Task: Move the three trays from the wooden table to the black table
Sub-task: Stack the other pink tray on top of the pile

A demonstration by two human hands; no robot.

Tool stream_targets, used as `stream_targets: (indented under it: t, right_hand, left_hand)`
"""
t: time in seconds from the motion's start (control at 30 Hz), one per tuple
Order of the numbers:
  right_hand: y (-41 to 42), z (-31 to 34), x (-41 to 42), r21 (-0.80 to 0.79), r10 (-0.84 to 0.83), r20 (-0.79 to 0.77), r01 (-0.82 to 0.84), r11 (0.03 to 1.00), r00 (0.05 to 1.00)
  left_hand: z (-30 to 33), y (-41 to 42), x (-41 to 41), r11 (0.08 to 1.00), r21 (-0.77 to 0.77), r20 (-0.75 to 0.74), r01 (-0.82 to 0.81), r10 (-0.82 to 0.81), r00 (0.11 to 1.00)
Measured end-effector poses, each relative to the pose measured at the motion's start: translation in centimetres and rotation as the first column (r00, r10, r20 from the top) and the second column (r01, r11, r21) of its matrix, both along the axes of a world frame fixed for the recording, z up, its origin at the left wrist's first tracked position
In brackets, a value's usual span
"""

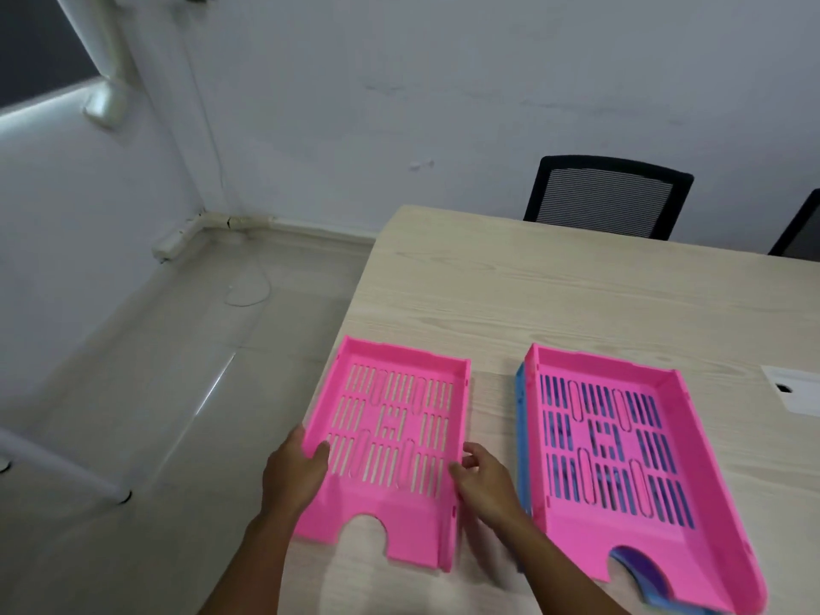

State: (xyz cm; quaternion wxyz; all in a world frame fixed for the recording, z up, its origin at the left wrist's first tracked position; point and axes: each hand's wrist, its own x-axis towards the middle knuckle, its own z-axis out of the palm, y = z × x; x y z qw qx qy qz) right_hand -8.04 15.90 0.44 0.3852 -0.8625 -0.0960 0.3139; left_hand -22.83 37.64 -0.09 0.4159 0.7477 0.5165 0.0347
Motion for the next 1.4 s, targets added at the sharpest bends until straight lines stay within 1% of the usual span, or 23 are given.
stream_targets:
  t: [0.07,0.13,0.2,0.3,0.4,0.47,0.57,0.67,0.83,0.97,1.07,1.13,1.23,1.4]
  right_hand:
    - [0.2,-0.5,0.1,-0.032,-0.040,0.086,0.043,0.999,0.995]
    - [0.2,-0.9,0.3,-0.023,-0.079,0.186,0.085,0.996,0.979]
    - [0.3,-0.3,0.2,0.026,-0.104,0.246,0.101,0.995,0.964]
    - [0.1,0.5,0.8,0.144,-0.194,0.307,0.156,0.977,0.932]
    - [-0.3,2.2,1.3,0.267,-0.266,0.251,0.197,0.943,0.931]
    - [-1.0,3.8,1.6,0.344,-0.296,0.216,0.211,0.915,0.930]
    - [-2.9,5.9,2.6,0.417,-0.328,0.191,0.227,0.880,0.925]
    - [-5.7,7.0,4.4,0.441,-0.356,0.182,0.248,0.863,0.917]
    - [-12.3,8.3,7.6,0.441,-0.421,0.177,0.311,0.842,0.889]
    - [-18.6,8.9,9.9,0.447,-0.532,0.123,0.432,0.783,0.838]
    - [-23.2,9.1,11.1,0.458,-0.580,0.060,0.494,0.739,0.812]
    - [-25.6,9.0,11.7,0.436,-0.601,0.034,0.529,0.728,0.799]
    - [-28.0,8.4,12.6,0.412,-0.617,0.002,0.562,0.717,0.787]
    - [-29.6,7.3,13.3,0.401,-0.597,-0.042,0.561,0.724,0.801]
  left_hand:
    - [0.3,0.4,-0.2,1.000,-0.009,0.038,-0.012,0.012,0.999]
    - [0.8,0.5,-0.4,0.998,-0.053,0.123,-0.030,0.036,0.992]
    - [1.1,0.7,-0.4,0.994,-0.098,0.203,-0.040,0.059,0.977]
    - [1.5,0.9,-0.1,0.981,-0.189,0.312,-0.049,0.108,0.944]
    - [1.6,1.0,0.4,0.951,-0.301,0.377,-0.075,0.191,0.906]
    - [2.2,0.4,1.1,0.938,-0.339,0.420,-0.064,0.212,0.882]
    - [3.8,-1.5,2.5,0.940,-0.340,0.470,-0.024,0.192,0.862]
    - [5.0,-3.9,4.4,0.937,-0.347,0.505,0.028,0.162,0.848]
    - [6.0,-9.5,9.2,0.927,-0.361,0.501,0.107,0.096,0.860]
    - [6.7,-15.3,13.1,0.915,-0.359,0.492,0.185,0.017,0.870]
    - [7.0,-19.8,15.0,0.910,-0.339,0.474,0.239,-0.054,0.879]
    - [7.2,-22.3,15.8,0.905,-0.335,0.466,0.262,-0.083,0.881]
    - [7.2,-24.8,16.7,0.910,-0.313,0.442,0.272,-0.114,0.890]
    - [6.6,-26.6,17.4,0.932,-0.276,0.382,0.233,-0.116,0.917]
